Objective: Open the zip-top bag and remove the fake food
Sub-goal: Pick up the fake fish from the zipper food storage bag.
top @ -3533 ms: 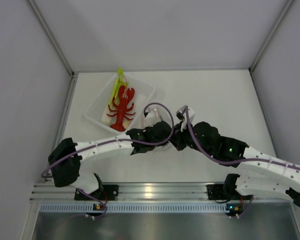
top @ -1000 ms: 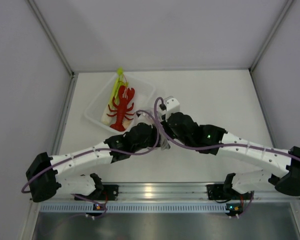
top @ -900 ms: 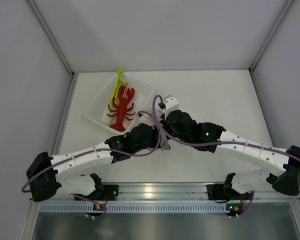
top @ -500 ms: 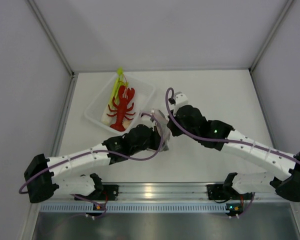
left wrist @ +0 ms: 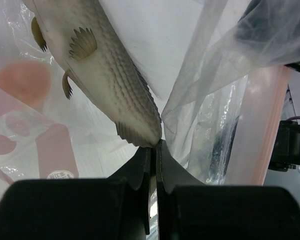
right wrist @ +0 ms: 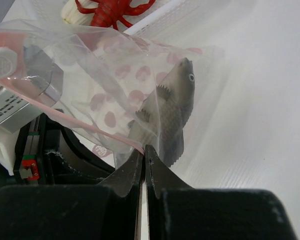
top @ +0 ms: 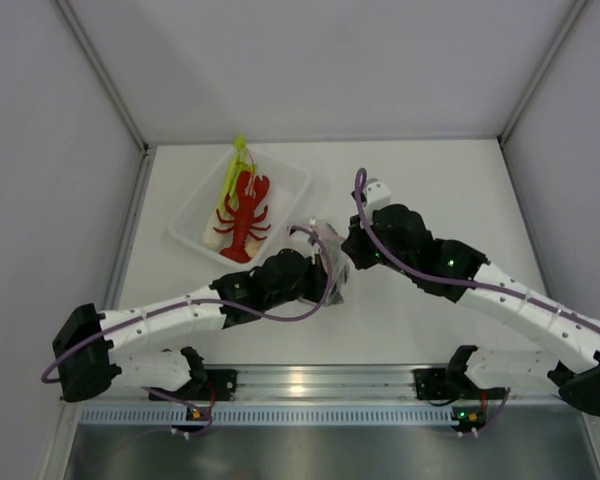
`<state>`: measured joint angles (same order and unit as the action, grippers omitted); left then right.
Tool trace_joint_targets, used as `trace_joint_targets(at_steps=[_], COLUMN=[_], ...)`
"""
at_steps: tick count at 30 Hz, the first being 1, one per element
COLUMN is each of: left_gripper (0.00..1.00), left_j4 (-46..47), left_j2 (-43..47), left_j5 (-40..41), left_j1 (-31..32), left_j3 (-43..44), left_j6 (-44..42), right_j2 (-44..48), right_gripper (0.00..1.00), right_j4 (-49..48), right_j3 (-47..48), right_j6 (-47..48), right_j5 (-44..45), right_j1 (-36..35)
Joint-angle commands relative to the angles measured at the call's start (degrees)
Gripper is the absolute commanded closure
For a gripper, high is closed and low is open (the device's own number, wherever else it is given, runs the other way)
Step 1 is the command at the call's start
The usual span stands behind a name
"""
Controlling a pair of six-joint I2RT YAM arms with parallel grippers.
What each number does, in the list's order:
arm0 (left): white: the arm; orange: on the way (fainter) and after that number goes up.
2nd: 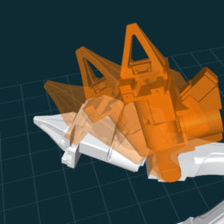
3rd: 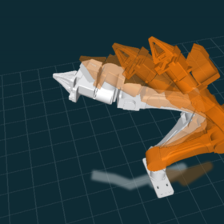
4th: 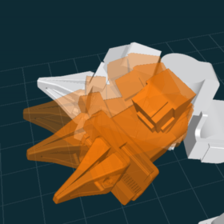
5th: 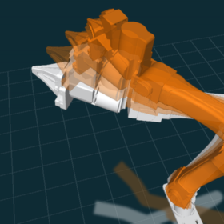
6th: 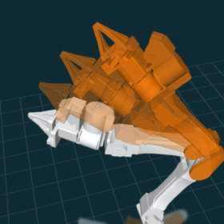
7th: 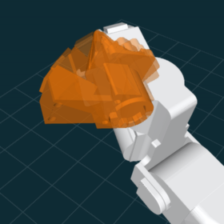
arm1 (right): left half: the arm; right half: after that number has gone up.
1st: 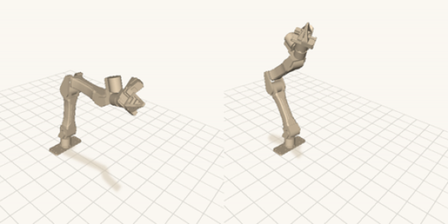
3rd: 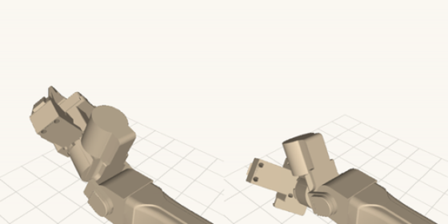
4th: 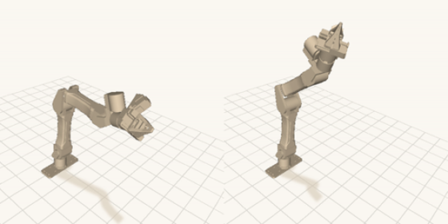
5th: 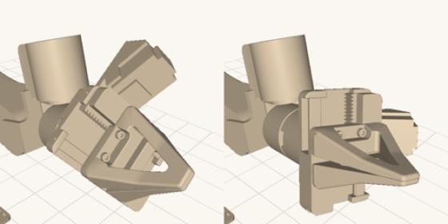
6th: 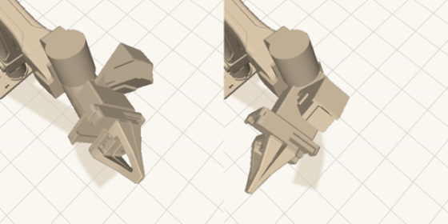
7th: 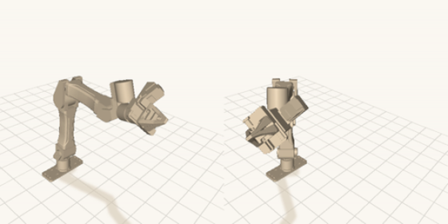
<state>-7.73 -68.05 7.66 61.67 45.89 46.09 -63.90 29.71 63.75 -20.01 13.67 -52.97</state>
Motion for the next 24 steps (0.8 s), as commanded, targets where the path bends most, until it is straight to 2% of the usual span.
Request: trace_joint_targets(at_steps=[1, 4, 7, 11, 14, 18, 24], left_gripper=[1.0, 1.0, 1.0, 1.0, 1.0, 1.0, 1.0], left_j4=[-3.88, -3.79, -3.7, -2.03, 0.25, 3.68, 5.44], left_j2=[-0.76, -3.05, -4.46, -2.8, -1.03, -1.47, -2.09], left_j5=[-6.16, -7.4, -9.59, -10.38, -13.53, -19.16, -19.36], left_j1=[1.61, 1.61, 1.79, 2.14, 2.4, 2.4, 2.75], left_j3=[1.57, 1.66, 1.66, 1.4, 0.78, -0.19, -0.54], left_j6=[-3.72, -3.46, -3.28, -3.72, -5.3, -6.97, -7.68], right_j2=[4.3, 6.59, 6.69, 2.56, -1.74, -2.64, -6.75], right_gripper=[1.0, 1.0, 1.0, 1.0, 1.0, 1.0, 1.0], right_j4=[-2.72, -4.66, -2.65, 2.71, 4.04, 3.07, 5.79], right_j3=[2.26, 2.96, 5.07, 7.71, 7.01, 7.44, 12.45], right_j6=[3.93, 3.4, 3.49, 4.98, 5.25, 4.19, 5.24], right_j5=[7.17, 6.1, 9.52, 16.02, 16.12, 16.3, 19.82], right_j1=[4.89, 4.89, 4.89, 5.33, 6.82, 7.0, 7.27])
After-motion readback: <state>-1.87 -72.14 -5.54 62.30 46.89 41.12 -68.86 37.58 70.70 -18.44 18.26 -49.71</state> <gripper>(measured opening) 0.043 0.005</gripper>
